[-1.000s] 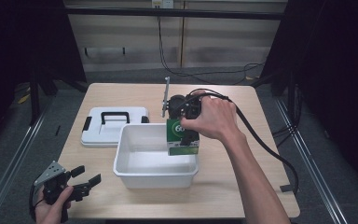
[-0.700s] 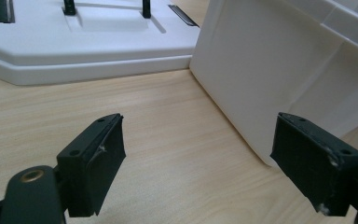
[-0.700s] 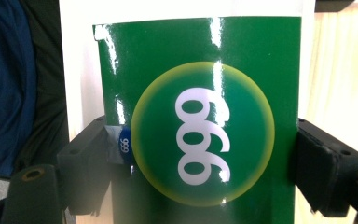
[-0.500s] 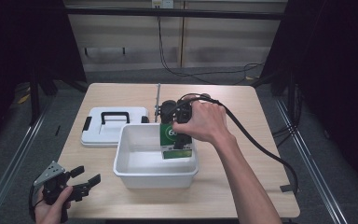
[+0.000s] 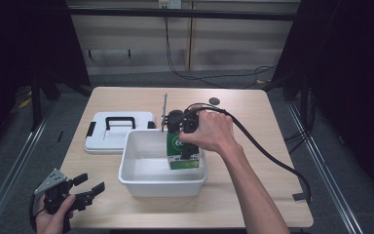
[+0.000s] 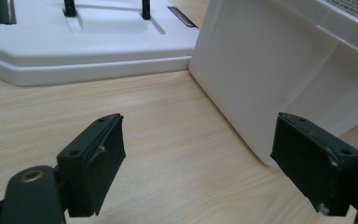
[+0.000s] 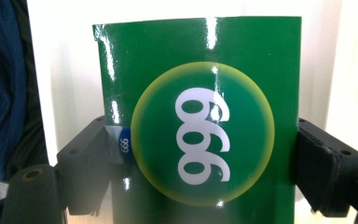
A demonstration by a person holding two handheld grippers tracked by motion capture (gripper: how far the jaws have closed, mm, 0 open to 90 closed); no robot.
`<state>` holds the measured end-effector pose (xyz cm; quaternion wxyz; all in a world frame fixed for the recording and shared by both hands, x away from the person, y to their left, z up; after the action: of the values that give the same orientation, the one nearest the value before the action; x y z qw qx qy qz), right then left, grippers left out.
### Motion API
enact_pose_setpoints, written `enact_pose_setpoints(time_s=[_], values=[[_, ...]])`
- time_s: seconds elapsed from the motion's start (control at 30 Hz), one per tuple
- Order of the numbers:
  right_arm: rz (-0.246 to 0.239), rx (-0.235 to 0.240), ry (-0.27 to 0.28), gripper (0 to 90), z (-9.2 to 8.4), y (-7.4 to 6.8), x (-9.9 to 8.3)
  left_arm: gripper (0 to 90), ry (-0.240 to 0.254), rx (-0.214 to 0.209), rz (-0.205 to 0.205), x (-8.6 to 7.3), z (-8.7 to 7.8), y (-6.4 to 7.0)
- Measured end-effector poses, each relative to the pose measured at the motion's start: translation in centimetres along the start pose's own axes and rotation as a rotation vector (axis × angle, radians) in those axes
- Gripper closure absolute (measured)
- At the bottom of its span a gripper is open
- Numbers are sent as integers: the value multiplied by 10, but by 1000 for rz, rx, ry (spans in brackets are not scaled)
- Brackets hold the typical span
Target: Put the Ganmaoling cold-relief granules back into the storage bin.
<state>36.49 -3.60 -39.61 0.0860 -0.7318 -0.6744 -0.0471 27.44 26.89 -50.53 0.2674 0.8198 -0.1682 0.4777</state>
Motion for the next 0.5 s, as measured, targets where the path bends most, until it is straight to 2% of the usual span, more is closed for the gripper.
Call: enact_pose_setpoints(time_s=[0.07,0.37,0.5], values=[[-4,-4,-11,159,4,1,-4,168,-1,1,0,0,0,0],[41,29,29,158,28,2,-19,168,-1,2,0,0,0,0],[38,39,34,157,36,2,-21,167,-2,0,4,0,0,0]])
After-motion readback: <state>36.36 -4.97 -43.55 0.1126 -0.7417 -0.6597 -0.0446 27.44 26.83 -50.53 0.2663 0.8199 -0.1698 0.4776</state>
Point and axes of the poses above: each handheld gripper's, and its own axes: z roughly forward along the jaws, x roughly out of its top, y roughly to its right, the point moved 7 cm from there along z, roughly forward along the jaws, and after that the axes turned 4 degrees about y, right-handed, at the moved point
